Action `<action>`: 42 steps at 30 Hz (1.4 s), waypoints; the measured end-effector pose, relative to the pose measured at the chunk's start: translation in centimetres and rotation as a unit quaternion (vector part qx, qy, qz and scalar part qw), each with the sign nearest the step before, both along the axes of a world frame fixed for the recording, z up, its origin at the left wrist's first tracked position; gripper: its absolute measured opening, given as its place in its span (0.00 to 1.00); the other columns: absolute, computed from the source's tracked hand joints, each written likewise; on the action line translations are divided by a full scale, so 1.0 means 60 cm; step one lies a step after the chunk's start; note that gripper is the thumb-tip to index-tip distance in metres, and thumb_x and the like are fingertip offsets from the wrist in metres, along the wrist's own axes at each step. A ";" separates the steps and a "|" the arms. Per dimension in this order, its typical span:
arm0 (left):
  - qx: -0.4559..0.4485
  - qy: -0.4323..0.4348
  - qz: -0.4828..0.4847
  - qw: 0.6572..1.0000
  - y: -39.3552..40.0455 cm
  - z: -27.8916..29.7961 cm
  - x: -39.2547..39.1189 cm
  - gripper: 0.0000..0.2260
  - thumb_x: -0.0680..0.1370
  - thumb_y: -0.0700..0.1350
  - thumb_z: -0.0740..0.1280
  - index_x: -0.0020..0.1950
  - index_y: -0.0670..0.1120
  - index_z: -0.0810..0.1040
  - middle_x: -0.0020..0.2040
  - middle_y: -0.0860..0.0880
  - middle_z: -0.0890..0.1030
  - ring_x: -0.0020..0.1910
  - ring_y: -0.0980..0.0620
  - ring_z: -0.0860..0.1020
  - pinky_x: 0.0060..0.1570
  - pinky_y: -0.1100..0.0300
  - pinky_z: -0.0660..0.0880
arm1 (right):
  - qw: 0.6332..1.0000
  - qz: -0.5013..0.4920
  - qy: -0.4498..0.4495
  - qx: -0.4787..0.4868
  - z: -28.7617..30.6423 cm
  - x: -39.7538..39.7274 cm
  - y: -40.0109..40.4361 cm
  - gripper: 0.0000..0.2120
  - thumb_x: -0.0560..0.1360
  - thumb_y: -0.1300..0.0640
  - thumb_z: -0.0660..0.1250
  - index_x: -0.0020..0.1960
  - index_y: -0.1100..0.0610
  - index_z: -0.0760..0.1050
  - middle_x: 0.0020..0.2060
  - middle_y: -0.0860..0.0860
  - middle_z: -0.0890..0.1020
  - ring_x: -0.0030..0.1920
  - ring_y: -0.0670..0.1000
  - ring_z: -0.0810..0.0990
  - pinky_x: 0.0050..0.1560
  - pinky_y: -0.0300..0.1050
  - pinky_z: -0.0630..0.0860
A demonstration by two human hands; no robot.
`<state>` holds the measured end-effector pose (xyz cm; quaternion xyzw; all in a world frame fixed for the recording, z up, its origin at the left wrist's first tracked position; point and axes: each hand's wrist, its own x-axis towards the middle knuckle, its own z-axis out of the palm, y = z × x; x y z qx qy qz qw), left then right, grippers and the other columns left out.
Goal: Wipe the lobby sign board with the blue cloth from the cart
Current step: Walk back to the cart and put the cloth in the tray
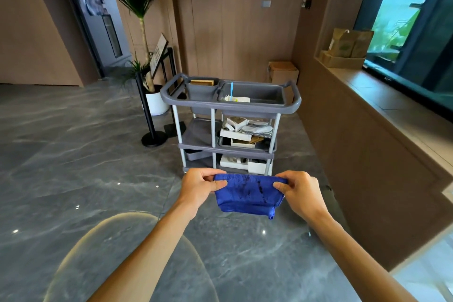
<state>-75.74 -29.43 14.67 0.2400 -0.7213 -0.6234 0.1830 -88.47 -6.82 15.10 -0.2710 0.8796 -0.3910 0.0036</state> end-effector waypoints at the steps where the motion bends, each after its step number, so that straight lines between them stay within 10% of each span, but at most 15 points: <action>1: -0.001 -0.001 -0.001 1.000 -0.004 -0.001 -0.013 0.12 0.72 0.31 0.76 0.48 0.47 0.87 0.39 0.48 0.87 0.40 0.52 0.85 0.41 0.62 0.82 | 1.000 0.000 -0.003 -0.001 -0.001 -0.012 -0.004 0.04 0.76 0.61 0.72 0.49 0.57 0.85 0.39 0.50 0.86 0.41 0.47 0.82 0.40 0.23 0.71; 24: -0.001 -0.008 -0.034 0.999 -0.238 -0.027 -0.459 0.15 0.71 0.32 0.77 0.42 0.54 0.87 0.40 0.44 0.87 0.42 0.46 0.84 0.49 0.51 0.84 | 0.999 -0.039 0.003 0.012 -0.010 -0.428 -0.223 0.06 0.75 0.61 0.72 0.50 0.56 0.85 0.37 0.48 0.84 0.39 0.45 0.79 0.40 0.24 0.70; 29: -0.009 -0.007 -0.057 0.998 -0.273 -0.021 -0.540 0.20 0.72 0.32 0.76 0.37 0.59 0.87 0.36 0.50 0.87 0.37 0.54 0.85 0.37 0.64 0.81 | 0.999 -0.050 -0.002 0.010 -0.005 -0.498 -0.254 0.05 0.75 0.61 0.72 0.47 0.55 0.86 0.35 0.47 0.84 0.38 0.43 0.80 0.38 0.26 0.70; 42: 0.007 -0.002 -0.065 0.998 -0.349 -0.037 -0.750 0.12 0.72 0.30 0.75 0.51 0.44 0.87 0.35 0.47 0.82 0.38 0.48 0.80 0.42 0.56 0.82 | 0.998 -0.067 -0.022 -0.004 -0.019 -0.695 -0.328 0.05 0.75 0.62 0.71 0.45 0.54 0.85 0.35 0.48 0.85 0.40 0.51 0.82 0.39 0.33 0.73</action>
